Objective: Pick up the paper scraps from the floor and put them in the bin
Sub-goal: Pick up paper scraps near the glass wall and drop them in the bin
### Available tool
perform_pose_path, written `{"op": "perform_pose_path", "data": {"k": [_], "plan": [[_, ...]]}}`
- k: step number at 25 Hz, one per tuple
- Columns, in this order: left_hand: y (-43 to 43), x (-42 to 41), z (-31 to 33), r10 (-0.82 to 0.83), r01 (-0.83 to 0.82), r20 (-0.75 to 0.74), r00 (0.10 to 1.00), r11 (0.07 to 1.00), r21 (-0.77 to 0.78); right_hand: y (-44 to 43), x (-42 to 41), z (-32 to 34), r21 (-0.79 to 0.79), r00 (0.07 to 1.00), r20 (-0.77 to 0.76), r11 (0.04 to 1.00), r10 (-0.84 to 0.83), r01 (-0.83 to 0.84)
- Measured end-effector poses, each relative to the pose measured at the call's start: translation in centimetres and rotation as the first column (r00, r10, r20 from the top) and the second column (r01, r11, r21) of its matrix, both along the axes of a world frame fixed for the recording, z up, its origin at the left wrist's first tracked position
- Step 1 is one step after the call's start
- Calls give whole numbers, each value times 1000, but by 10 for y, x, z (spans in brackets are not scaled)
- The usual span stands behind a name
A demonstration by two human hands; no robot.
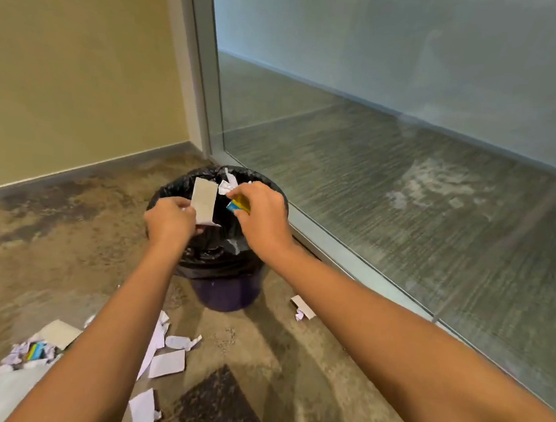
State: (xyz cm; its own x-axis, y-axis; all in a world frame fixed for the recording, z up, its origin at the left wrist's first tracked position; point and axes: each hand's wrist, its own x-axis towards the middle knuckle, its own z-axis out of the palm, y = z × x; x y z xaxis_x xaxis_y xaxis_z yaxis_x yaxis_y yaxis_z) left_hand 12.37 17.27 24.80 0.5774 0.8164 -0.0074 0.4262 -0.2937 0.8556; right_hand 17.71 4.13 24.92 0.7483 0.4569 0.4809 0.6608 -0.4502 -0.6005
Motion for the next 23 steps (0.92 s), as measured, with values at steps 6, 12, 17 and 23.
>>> {"op": "perform_pose_path", "data": {"k": [6, 12, 17, 23], "plan": [[17, 13, -4, -128, 135, -49, 991, 976, 174, 20, 33, -9, -133, 997, -39, 989, 67, -71], [-25, -19, -17, -212, 120, 144, 966, 872, 475, -32, 17, -21, 77, 1000, 8, 997, 3, -3], [-103, -41, -78, -420, 293, 167, 892, 819, 494, -139, -25, -91, 123, 975, -119, 972, -188, 202], [-176, -50, -179, -599, 595, -149, 787, 672, 441, -283, -77, -229, -132, 763, -286, 812, -580, 568]]}}
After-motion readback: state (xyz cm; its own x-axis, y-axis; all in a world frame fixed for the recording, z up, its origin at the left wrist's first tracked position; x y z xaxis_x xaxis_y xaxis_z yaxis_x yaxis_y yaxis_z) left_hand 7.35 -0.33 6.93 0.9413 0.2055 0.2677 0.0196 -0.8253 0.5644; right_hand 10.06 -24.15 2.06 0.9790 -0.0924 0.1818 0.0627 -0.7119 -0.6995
